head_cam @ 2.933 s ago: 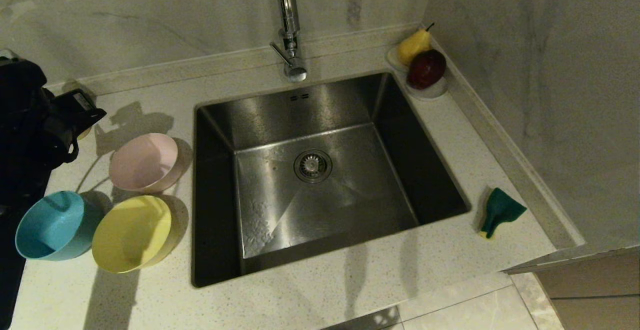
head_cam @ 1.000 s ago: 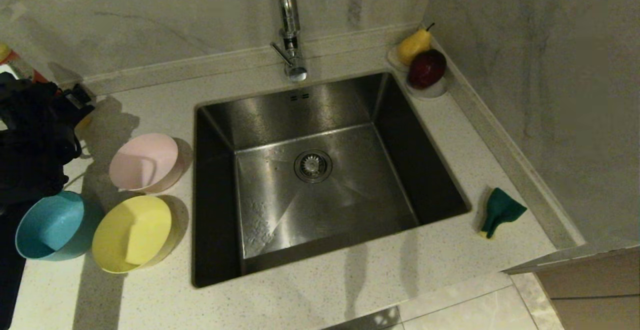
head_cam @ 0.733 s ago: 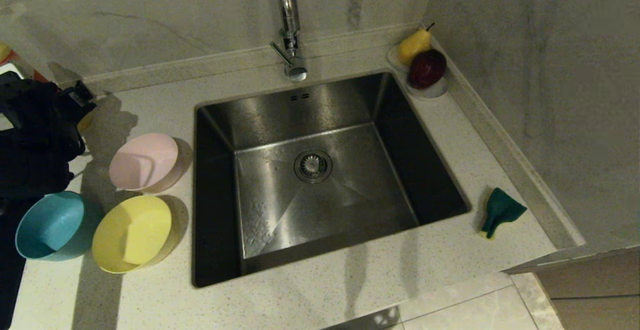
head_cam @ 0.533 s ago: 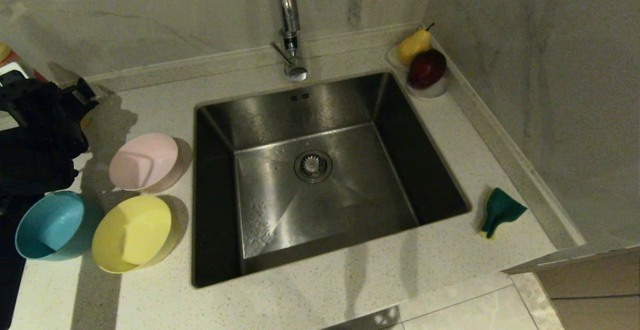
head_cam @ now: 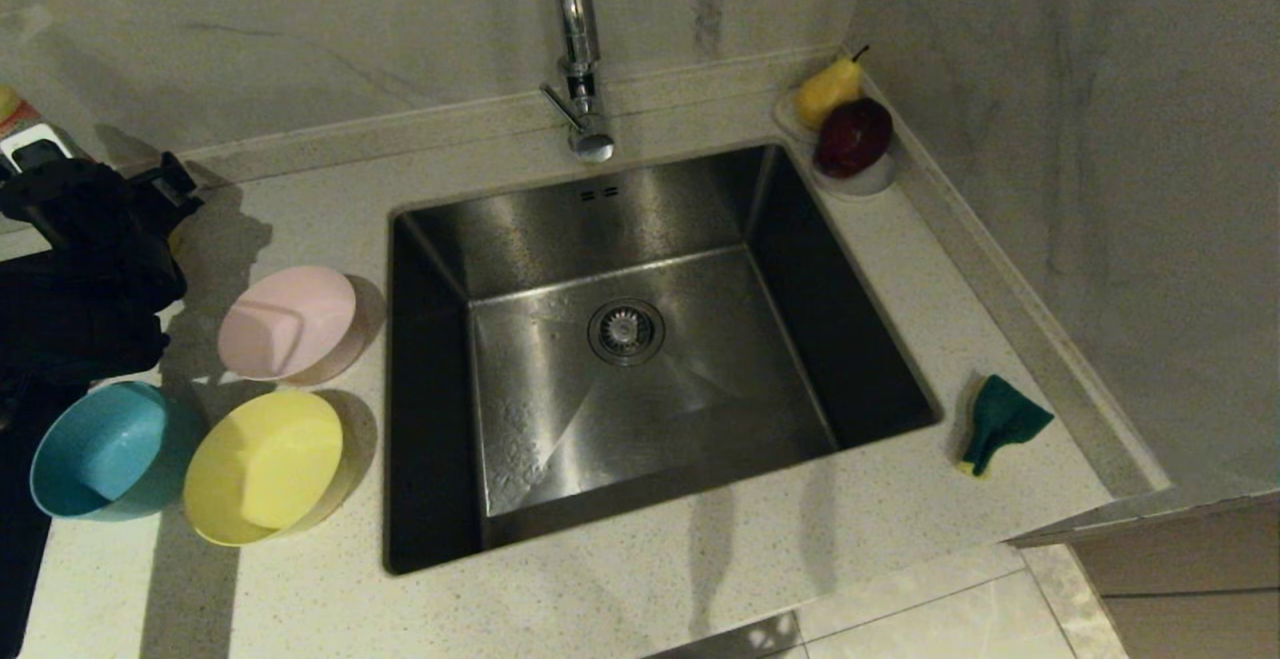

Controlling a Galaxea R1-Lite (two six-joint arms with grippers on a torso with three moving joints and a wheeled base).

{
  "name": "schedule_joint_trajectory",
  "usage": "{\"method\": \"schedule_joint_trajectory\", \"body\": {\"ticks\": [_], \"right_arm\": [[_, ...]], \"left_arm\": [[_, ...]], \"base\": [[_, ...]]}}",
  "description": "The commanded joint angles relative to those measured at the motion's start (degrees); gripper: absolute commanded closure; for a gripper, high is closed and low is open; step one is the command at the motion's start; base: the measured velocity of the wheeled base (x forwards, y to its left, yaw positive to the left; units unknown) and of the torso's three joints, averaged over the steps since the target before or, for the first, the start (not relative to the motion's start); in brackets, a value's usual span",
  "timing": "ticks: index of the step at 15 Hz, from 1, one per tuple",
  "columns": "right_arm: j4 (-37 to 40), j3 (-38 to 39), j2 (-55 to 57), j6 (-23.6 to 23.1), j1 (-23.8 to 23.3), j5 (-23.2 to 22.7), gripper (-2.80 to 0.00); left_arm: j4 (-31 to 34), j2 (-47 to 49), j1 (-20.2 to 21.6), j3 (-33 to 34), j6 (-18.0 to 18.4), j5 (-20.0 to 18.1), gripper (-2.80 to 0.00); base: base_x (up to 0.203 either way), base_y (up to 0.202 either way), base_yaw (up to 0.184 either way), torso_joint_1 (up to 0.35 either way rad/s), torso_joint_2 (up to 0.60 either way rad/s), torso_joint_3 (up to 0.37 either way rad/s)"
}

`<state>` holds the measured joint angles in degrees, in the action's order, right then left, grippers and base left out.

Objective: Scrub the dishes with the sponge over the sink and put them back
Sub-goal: Grab the dish soap

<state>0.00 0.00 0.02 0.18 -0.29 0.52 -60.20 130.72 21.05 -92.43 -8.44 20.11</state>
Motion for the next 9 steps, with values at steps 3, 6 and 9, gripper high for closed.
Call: {"method": "schedule_joint_trajectory", "body": {"ticks": [3,6,9], "right_arm": [[0.0,0.0,0.1,0.0,0.1,0.0,0.0],[0.0,0.0,0.1,0.0,0.1,0.0,0.0],[0.0,0.0,0.1,0.0,0.0,0.0,0.0]], "left_arm": [[0.0,2.1,0.3,-2.6,0.0,0.1,-2.66],[0.1,3.9,0.7,-5.2,-0.1,0.1,0.0],[0.1,4.6,0.8,-6.1,0.0,0.1,0.0]], "base": [[0.0,0.0,0.0,0.0,0.0,0.0],[0.0,0.0,0.0,0.0,0.0,0.0],[0.0,0.0,0.0,0.0,0.0,0.0]]}}
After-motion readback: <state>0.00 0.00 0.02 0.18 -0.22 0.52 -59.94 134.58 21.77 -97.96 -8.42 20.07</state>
